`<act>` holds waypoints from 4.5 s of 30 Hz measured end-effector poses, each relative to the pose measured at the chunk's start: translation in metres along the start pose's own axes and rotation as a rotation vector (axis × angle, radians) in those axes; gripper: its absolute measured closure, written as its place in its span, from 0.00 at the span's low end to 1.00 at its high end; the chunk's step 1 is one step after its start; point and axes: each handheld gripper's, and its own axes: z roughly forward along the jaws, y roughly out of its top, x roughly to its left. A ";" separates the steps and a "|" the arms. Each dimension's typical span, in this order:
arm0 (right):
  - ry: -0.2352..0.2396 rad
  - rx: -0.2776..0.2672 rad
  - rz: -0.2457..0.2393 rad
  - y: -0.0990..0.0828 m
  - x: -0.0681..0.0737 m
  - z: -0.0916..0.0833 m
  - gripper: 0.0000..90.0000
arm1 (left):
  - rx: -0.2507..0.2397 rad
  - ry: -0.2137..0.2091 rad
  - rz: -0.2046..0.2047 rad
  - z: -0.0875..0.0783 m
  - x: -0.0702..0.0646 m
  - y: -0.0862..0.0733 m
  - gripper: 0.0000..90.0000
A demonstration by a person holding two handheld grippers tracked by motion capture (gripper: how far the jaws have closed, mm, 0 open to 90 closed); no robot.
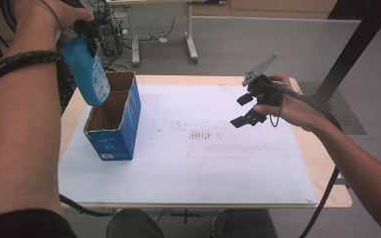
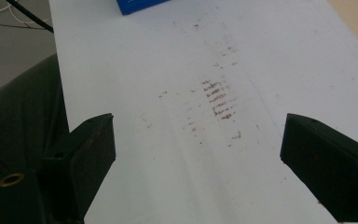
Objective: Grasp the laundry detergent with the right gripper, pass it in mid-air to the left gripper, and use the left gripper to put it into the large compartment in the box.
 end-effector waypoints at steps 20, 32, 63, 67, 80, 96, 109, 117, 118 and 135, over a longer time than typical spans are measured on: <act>0.000 -0.005 0.013 -0.005 -0.003 0.007 0.11 | 0.021 0.021 0.021 0.081 -0.002 0.003 0.41; 0.007 -0.007 0.018 -0.008 -0.003 0.015 0.11 | 0.040 0.000 0.024 0.132 -0.011 0.001 0.41; 0.006 -0.010 0.063 -0.025 -0.011 0.020 0.11 | 0.068 0.024 0.036 0.206 -0.015 0.002 0.41; -0.002 -0.010 0.064 -0.026 -0.012 0.018 0.11 | 0.063 0.020 0.038 0.206 -0.014 0.002 0.41; -0.017 -0.004 0.067 -0.028 -0.013 0.011 0.11 | 0.061 0.019 0.037 0.206 -0.014 0.002 0.41; -0.024 -0.001 0.068 -0.029 -0.013 0.007 0.11 | 0.056 0.018 0.032 0.207 -0.014 0.003 0.41; -0.030 0.001 0.069 -0.029 -0.014 0.006 0.11 | 0.050 0.010 0.032 0.207 -0.011 0.003 0.40; -0.034 0.000 0.066 -0.028 -0.013 0.004 0.11 | 0.049 0.007 0.027 0.207 -0.010 0.002 0.40; -0.034 0.001 0.066 -0.028 -0.013 0.004 0.11 | 0.047 0.008 0.030 0.207 -0.010 0.002 0.40; -0.039 -0.001 0.070 -0.030 -0.013 0.001 0.11 | 0.046 0.015 0.027 0.207 -0.013 0.002 0.40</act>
